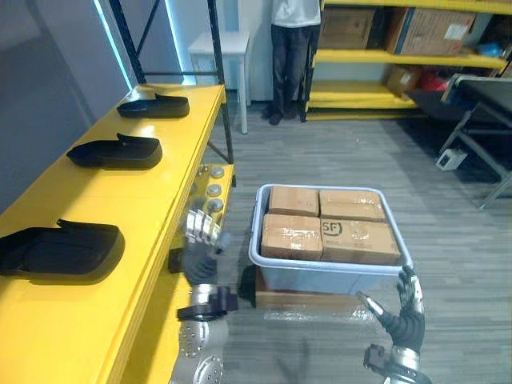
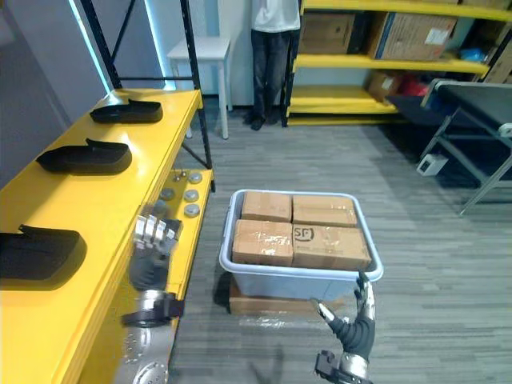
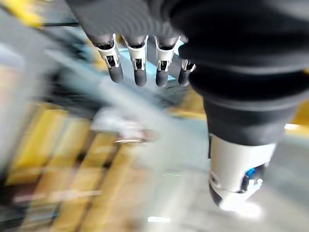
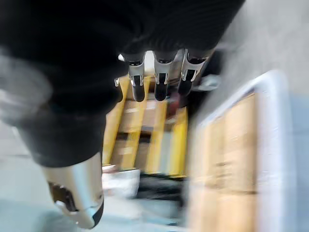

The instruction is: Walk over and take plastic housings, then place them on the shelf

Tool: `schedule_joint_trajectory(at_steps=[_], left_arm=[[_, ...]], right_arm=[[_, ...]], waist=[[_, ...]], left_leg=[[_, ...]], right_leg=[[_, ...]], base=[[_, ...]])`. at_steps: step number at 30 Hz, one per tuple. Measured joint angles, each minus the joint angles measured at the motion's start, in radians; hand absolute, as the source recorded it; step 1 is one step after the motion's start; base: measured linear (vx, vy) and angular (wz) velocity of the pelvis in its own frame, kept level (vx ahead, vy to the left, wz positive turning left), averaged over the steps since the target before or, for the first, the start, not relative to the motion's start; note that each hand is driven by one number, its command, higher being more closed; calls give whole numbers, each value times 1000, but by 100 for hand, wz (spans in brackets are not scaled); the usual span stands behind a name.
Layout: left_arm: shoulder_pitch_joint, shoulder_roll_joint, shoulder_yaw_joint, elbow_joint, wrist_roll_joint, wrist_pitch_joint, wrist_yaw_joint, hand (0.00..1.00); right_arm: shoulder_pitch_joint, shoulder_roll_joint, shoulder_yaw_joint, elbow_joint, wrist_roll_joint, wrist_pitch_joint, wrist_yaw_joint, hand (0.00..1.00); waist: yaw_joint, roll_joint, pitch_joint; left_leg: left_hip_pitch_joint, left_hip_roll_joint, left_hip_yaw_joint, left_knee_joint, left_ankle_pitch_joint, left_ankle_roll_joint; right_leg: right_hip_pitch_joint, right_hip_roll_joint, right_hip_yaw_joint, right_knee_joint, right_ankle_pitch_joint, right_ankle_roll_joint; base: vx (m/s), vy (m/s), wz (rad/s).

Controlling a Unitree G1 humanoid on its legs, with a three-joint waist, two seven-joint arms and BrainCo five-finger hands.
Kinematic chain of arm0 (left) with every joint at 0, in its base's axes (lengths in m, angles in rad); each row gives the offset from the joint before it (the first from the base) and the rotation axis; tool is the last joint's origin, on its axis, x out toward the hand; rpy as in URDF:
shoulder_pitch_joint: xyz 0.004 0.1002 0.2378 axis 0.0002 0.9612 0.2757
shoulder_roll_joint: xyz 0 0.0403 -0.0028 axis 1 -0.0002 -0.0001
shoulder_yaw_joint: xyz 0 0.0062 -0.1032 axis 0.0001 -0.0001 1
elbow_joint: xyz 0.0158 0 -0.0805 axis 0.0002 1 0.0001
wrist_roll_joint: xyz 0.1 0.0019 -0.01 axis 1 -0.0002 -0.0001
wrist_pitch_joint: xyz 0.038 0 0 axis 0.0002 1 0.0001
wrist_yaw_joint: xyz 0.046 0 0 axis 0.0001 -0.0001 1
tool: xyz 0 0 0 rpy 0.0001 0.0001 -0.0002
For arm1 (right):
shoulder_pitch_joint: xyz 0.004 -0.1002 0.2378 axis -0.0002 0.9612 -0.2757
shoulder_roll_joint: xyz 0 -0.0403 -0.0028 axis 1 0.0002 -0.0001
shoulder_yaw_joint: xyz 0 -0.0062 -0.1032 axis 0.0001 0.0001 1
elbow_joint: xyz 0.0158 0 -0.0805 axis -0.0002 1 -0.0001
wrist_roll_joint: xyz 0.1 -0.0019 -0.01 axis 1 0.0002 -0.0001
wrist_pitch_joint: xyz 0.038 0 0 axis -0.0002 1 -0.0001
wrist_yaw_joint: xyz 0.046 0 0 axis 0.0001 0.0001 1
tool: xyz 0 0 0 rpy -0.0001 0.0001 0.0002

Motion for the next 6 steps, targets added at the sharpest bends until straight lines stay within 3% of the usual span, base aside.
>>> schedule_joint_trajectory(at_steps=[3, 4, 6], left_arm=[[10, -10, -4, 199, 1, 140, -23, 0], [15, -9, 4, 235, -2, 161, -29, 0], [47, -7, 55, 393, 5, 249, -68, 0]], right_arm=[[-15, 4, -7, 197, 41, 69, 58, 0], [-20, 7, -6, 243, 41, 84, 68, 0], [-49, 21, -6, 418, 47, 152, 104, 0]], waist=[[9, 4, -5], [10, 4, -5], [22, 6, -4]], left_leg=[[4, 14, 2, -15, 15, -23], [4, 17, 2, -19, 19, -24], [18, 24, -2, -34, 34, -31]], right_leg=[[19, 19, -1, -47, 26, -9], [24, 23, -2, -59, 36, -11], [56, 29, -13, -106, 59, -16]], base=[[12, -32, -5], [0, 0, 0], [29, -16, 6]])
